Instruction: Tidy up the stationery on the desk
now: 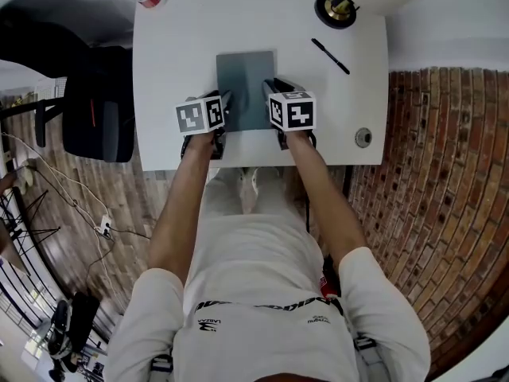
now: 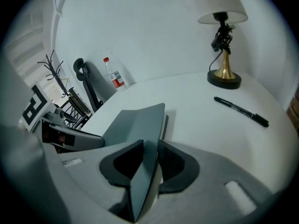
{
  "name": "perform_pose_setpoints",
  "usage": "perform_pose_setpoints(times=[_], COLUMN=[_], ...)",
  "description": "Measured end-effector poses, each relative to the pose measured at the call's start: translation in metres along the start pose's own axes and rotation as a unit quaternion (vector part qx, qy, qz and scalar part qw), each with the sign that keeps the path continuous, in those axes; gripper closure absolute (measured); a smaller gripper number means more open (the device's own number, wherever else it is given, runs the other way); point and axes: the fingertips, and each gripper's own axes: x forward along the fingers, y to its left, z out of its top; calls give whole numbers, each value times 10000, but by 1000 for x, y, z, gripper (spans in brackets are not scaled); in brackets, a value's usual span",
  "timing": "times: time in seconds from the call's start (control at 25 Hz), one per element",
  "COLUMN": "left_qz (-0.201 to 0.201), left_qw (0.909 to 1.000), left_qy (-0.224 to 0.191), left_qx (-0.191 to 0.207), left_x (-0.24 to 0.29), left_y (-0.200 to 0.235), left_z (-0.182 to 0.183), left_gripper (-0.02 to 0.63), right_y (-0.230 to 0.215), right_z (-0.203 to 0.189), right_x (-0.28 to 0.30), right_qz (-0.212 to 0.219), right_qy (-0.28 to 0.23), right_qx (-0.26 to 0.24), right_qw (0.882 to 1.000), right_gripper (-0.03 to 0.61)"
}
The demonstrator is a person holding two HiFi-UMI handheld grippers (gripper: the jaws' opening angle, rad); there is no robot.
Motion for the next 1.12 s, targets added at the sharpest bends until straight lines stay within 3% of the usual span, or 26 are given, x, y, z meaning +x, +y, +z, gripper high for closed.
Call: perform_pose_setpoints(times=[0.52, 0.72, 1.12], left_qz=[80, 43, 47], left_qw=[9996, 9990, 9948], left_qy=[-9, -229, -912], left_qx=[269, 382, 456], left_x=[6, -6, -51], left_y=[6, 4, -15], left_z=[-2, 6, 29], left_gripper=[465, 465, 585], right_y=[-6, -6, -17], right_z=[-6, 2, 24], right_x=[3, -7, -44], right_qz=[-224, -190, -180], right_qy=[75, -152, -418], right_qx=[-130, -136, -425], right_qw=[9996, 9996, 9981], right_gripper=[450, 448, 448])
